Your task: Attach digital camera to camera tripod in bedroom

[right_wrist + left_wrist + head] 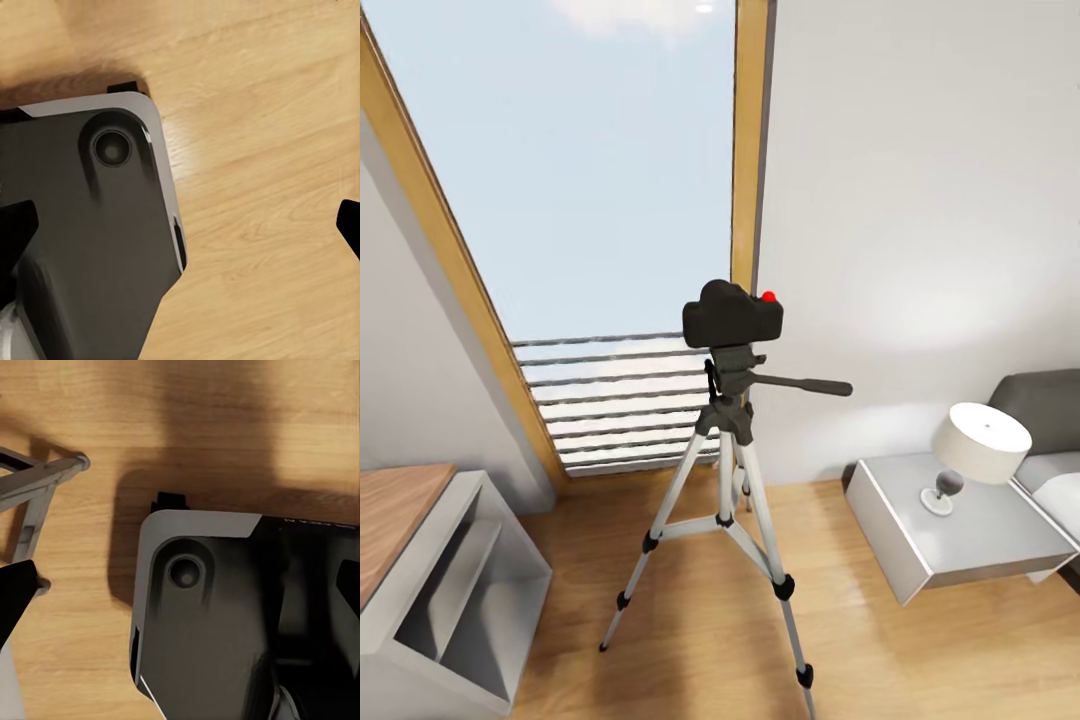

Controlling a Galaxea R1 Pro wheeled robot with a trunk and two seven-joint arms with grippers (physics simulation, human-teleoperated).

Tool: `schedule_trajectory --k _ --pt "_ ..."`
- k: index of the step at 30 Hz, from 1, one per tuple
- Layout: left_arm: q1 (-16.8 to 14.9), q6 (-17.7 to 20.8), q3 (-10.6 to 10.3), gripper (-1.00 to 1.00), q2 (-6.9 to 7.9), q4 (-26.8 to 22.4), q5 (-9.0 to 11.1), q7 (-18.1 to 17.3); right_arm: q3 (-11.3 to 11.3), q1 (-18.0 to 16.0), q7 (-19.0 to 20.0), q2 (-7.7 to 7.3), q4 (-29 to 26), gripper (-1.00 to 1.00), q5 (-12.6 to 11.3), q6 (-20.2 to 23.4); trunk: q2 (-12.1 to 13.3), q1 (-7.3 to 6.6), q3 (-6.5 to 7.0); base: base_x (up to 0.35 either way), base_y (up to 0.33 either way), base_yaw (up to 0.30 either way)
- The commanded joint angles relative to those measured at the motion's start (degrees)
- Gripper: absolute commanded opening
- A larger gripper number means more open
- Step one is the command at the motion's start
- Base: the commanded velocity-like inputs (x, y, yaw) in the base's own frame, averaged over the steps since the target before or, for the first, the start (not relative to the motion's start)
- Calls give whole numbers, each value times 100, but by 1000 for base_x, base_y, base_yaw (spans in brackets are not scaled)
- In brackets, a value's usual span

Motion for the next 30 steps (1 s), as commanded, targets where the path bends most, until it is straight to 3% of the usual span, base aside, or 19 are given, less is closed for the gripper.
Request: schedule_trajectory --k 1,15,30 --pt "-3 12 -46 100 3 -2 59 -18 35 -9 -2 2 19 100 -42 -31 -10 3 -1 0 0 0" --pt "-3 12 -46 100 -2 -2 62 -18 35 -9 6 1 18 100 -42 4 -10 3 117 0 0 0" --pt "-3 12 -45 100 -3 -2 64 -18 34 -9 -1 -13 11 100 -54 20 -10 3 135 0 0 0"
